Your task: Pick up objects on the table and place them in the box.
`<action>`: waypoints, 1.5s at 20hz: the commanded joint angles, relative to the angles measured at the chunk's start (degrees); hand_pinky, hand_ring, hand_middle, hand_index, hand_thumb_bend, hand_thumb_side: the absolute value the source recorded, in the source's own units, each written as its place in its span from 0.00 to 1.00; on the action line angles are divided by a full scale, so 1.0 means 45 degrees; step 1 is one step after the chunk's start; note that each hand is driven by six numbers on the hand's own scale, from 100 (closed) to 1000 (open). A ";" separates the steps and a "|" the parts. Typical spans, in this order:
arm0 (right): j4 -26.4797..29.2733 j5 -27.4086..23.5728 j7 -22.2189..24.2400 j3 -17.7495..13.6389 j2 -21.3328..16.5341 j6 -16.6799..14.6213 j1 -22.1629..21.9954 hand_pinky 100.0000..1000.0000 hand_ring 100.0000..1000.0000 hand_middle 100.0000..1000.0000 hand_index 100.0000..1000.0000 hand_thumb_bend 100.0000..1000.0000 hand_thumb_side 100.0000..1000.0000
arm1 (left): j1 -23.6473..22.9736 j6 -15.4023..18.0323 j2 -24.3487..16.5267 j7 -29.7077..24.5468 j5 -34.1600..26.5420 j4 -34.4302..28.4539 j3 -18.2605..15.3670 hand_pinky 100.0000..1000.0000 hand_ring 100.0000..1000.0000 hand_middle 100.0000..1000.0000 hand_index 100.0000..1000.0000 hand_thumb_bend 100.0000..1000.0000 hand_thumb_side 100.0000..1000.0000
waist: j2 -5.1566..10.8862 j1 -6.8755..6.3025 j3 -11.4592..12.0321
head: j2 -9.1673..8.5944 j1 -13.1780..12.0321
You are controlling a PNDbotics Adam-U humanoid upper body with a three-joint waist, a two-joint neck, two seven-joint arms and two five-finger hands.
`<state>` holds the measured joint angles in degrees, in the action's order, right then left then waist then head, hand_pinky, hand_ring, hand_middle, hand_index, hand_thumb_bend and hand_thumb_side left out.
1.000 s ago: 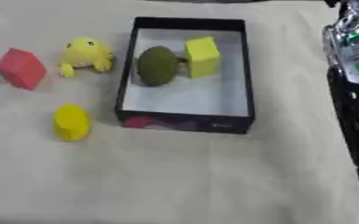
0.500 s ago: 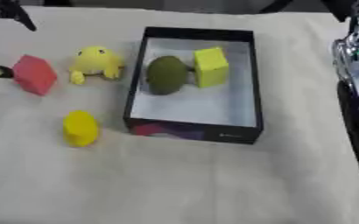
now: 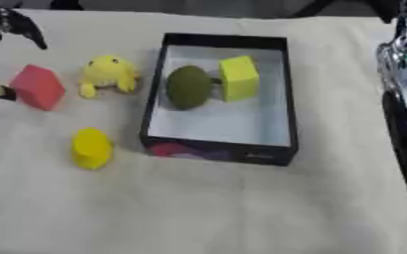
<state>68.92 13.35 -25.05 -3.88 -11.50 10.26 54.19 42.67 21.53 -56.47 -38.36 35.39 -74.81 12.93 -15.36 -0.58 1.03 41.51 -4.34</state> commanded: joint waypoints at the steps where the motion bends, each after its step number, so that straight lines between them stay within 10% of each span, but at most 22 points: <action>1: 0.0049 -0.0071 -0.0023 -0.0002 -0.0264 -0.0030 0.0361 0.77 0.71 0.70 0.81 0.25 0.30 | 0.0250 -0.0105 -0.0291 -0.0473 0.0046 0.0091 -0.0021 0.85 0.82 0.77 0.80 0.64 0.00 | 0.0179 0.0055 -0.0020 | 0.0034 0.0093; 30: -0.0726 -0.0560 -0.0131 0.0029 -0.0667 -0.0023 0.0998 0.77 0.70 0.69 0.81 0.22 0.33 | 0.0928 -0.0480 0.0485 -0.0025 0.2210 0.2387 -0.0697 0.87 0.85 0.81 0.83 0.70 0.00 | -0.0475 0.0067 -0.0240 | -0.0190 -0.0290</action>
<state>65.25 11.19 -25.37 -3.82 -12.85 10.24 57.27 45.79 19.45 -52.87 -38.85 45.14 -63.91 10.92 -17.93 -0.58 -0.03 41.38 -5.38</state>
